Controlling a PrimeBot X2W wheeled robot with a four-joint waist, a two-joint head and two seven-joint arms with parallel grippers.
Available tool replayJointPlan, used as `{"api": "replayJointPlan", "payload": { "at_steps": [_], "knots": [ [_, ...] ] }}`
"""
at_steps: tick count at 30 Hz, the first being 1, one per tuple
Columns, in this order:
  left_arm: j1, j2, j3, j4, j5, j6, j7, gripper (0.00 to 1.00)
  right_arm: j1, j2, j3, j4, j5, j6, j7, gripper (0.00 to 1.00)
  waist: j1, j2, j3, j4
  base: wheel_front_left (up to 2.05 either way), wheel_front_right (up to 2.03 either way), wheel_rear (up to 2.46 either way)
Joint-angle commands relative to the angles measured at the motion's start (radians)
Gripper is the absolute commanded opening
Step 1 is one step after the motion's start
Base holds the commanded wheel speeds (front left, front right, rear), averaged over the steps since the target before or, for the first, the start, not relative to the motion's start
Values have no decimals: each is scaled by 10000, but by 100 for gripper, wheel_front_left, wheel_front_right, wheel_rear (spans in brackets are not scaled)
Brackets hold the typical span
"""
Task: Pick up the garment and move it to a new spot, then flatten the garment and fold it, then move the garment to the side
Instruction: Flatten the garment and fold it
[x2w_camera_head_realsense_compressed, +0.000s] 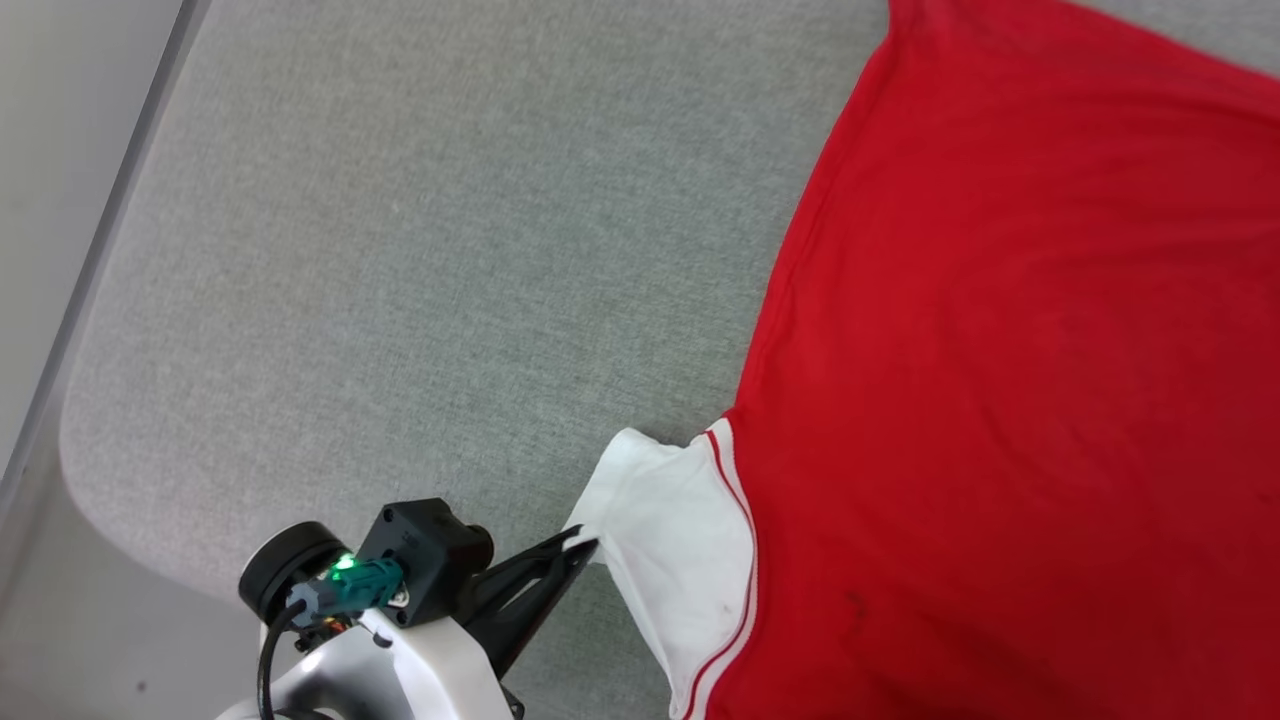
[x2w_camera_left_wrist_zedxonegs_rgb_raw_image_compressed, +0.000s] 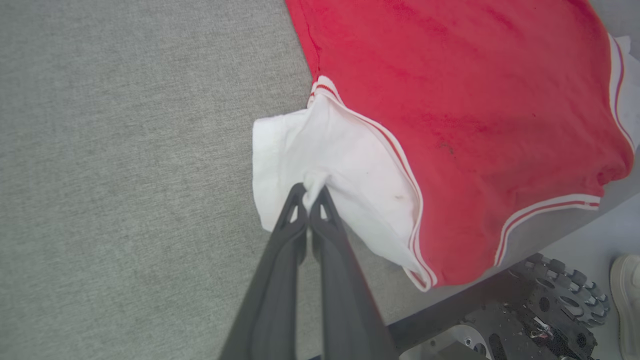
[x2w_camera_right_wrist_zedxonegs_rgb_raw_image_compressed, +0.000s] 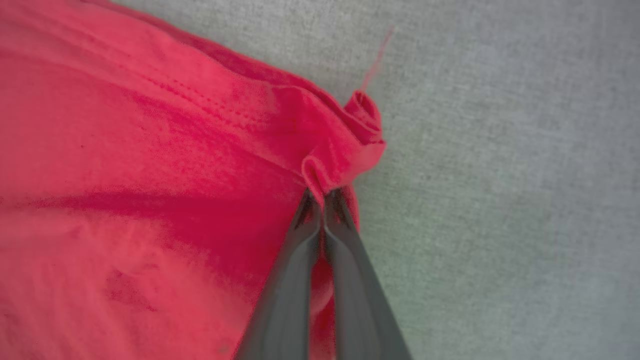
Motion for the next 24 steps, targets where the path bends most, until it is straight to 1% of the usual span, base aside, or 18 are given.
{"api": "replayJointPlan", "payload": {
  "at_steps": [1,8,10,12,19,24],
  "knots": [
    [60,44,50,59,-50,69,26,0,479,7,95,216,56,-8,9,0,0,0,-419,-352,0,0,0],
    [372,200,138,331,-292,247,9,0,1476,95,415,380,551,-8,-641,0,0,0,-1493,-1072,0,0,0],
    [532,217,141,460,-390,291,-33,0,1864,301,371,470,701,-8,-806,0,0,0,-1911,-1287,0,0,0],
    [612,229,189,549,-500,361,-96,0,2174,372,346,436,746,-8,-914,0,0,0,-2180,-1497,0,0,0],
    [1090,331,240,904,-717,505,-323,0,3806,405,608,8,1199,-8,-1171,0,0,0,-3240,-2174,0,0,0],
    [1440,298,285,1113,-946,527,-600,0,5120,560,420,-620,1500,-8,-1273,0,0,0,-3781,-2548,0,0,0]
  ]
}}
